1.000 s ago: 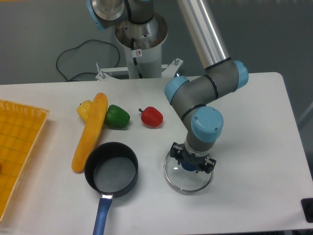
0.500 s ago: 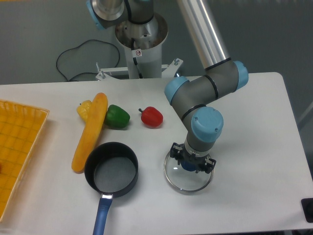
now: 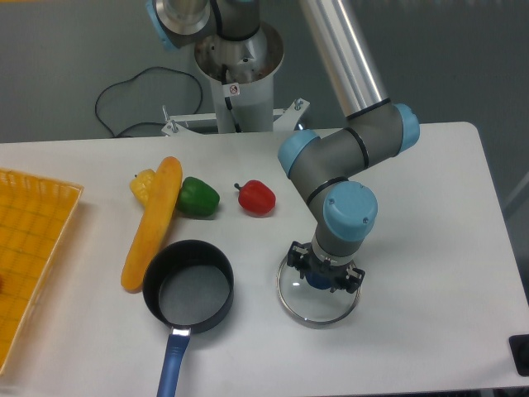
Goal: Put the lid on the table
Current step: 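Rest the glass lid on the table while holding its knob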
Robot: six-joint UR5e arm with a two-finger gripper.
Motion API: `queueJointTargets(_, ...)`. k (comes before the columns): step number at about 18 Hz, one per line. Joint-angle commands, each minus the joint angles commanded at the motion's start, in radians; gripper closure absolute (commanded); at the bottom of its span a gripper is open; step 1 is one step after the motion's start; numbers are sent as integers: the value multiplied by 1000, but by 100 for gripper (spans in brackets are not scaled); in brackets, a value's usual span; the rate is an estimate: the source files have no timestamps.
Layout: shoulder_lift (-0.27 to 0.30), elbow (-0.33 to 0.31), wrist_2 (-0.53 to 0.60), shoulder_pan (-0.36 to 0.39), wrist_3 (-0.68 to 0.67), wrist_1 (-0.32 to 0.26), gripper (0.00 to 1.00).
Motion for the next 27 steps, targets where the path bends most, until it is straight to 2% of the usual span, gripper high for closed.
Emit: queueJointTargets(27,-8,0,0,-2,-3,0,40)
